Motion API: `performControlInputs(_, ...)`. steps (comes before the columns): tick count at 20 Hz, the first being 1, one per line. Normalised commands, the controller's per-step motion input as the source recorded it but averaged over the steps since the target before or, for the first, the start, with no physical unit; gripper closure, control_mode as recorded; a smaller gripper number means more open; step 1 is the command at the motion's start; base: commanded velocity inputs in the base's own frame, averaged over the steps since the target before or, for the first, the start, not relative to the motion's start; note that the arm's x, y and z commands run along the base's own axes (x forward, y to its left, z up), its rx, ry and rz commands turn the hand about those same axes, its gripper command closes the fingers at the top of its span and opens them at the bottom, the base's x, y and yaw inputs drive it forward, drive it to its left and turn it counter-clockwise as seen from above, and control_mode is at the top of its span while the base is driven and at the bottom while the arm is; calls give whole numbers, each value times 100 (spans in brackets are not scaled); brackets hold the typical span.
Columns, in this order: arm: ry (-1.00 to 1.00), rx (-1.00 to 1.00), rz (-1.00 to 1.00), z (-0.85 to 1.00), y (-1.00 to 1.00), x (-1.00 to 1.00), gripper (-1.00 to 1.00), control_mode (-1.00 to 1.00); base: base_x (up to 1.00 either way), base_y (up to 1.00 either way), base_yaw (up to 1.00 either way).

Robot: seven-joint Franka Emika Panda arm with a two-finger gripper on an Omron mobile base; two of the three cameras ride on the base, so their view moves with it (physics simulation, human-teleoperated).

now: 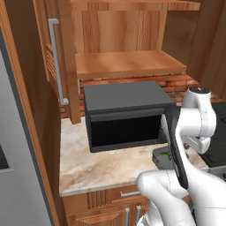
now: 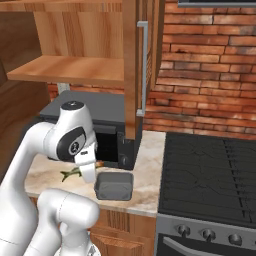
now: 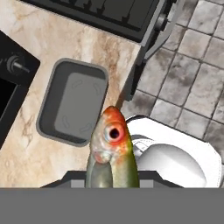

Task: Retrieve the tupperware from the cabinet, then place the raw meat into the tupperware to avoid contamination.

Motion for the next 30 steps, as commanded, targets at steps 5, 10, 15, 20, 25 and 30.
performControlInputs(5, -7, -1, -9, -23, -26, 0, 100, -100, 0, 0, 0)
performControlInputs(10, -5, 0, -5, -28, -10, 0, 100, -100, 0, 0, 0)
performControlInputs(15, -2, 0, -2, -24, 0, 10, 100, -100, 0, 0, 0)
performControlInputs(20, -1, 0, 0, -8, 0, 28, 100, -100, 0, 0, 0)
performControlInputs(25, 0, 0, 0, 0, -7, 31, 100, -100, 0, 0, 0)
performControlInputs(30, 0, 0, 0, -4, -13, 21, 100, -100, 0, 0, 0)
